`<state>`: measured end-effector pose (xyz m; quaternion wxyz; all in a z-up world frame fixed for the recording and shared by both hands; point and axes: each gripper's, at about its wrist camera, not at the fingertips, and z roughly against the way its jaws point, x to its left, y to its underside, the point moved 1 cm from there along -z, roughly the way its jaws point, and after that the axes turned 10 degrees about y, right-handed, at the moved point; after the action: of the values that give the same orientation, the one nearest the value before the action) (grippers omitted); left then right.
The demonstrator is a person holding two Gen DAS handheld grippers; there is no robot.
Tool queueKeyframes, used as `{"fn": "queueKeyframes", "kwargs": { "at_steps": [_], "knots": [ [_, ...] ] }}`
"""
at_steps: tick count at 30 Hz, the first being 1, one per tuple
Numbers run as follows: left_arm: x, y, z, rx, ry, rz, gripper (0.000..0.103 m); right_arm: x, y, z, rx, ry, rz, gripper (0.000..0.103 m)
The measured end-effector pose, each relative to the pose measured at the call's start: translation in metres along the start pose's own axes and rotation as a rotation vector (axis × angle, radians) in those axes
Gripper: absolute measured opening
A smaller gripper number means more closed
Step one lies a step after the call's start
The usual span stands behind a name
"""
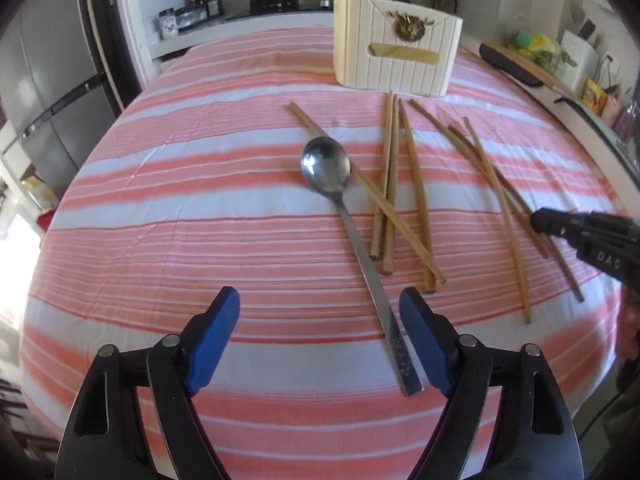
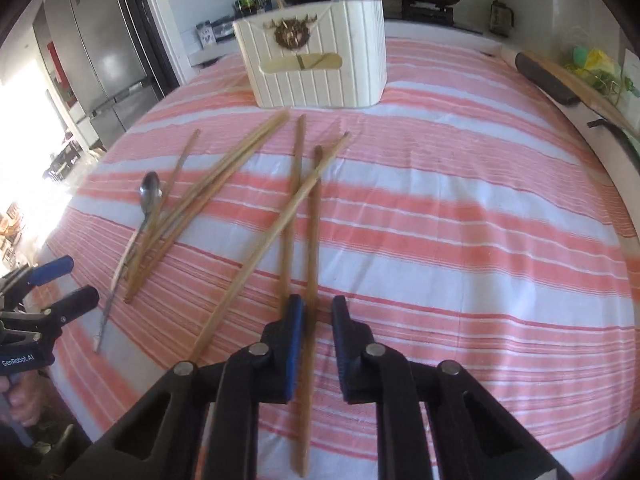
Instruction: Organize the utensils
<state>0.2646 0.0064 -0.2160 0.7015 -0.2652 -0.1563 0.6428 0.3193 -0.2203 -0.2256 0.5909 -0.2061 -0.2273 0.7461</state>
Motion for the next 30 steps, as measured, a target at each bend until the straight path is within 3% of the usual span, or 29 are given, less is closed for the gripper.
{"fn": "queueKeyframes", "kwargs": {
  "at_steps": [2,4,6,7,9,19,22,23,24,26,27,30],
  "knots": [
    [-0.004,0.002,-0.006,-0.004,-0.007,-0.022,0.069,0.002,-0.002,-0.001,0.003,0.034,0.028,0.005],
    [-0.01,0.002,-0.005,-0.023,-0.006,-0.042,0.047,0.002,-0.001,0.0,-0.004,0.055,0.016,0.004],
    [-0.014,0.003,-0.004,-0.027,-0.009,-0.046,0.015,0.001,0.005,0.003,-0.021,0.1,0.001,0.004],
    [-0.016,0.004,-0.003,-0.031,-0.023,-0.051,0.009,-0.001,0.009,0.005,-0.027,0.122,-0.01,0.004],
    [-0.016,0.008,-0.001,-0.044,-0.044,-0.053,0.007,-0.006,0.017,0.011,-0.034,0.153,-0.036,0.004],
    [0.033,0.029,0.02,-0.079,-0.157,0.027,0.007,-0.028,0.064,0.043,-0.044,0.227,-0.083,0.004],
    [0.046,0.028,0.024,-0.058,-0.129,0.027,0.013,-0.024,0.066,0.045,-0.045,0.226,-0.056,0.009],
    [0.05,0.027,0.025,-0.045,-0.103,0.03,0.019,-0.023,0.065,0.045,-0.041,0.229,-0.044,0.01],
    [0.055,0.026,0.027,-0.035,-0.089,0.035,0.037,-0.021,0.064,0.046,-0.036,0.229,-0.031,0.012],
    [0.064,0.024,0.029,-0.022,-0.048,0.047,0.063,-0.021,0.063,0.047,-0.024,0.202,-0.015,0.028],
    [0.067,0.023,0.03,-0.018,-0.03,0.05,0.066,-0.023,0.063,0.048,-0.016,0.176,-0.014,0.041],
    [0.073,0.016,0.025,0.026,-0.001,0.041,0.067,-0.027,0.06,0.048,0.025,0.126,0.013,0.043]
  ]
}}
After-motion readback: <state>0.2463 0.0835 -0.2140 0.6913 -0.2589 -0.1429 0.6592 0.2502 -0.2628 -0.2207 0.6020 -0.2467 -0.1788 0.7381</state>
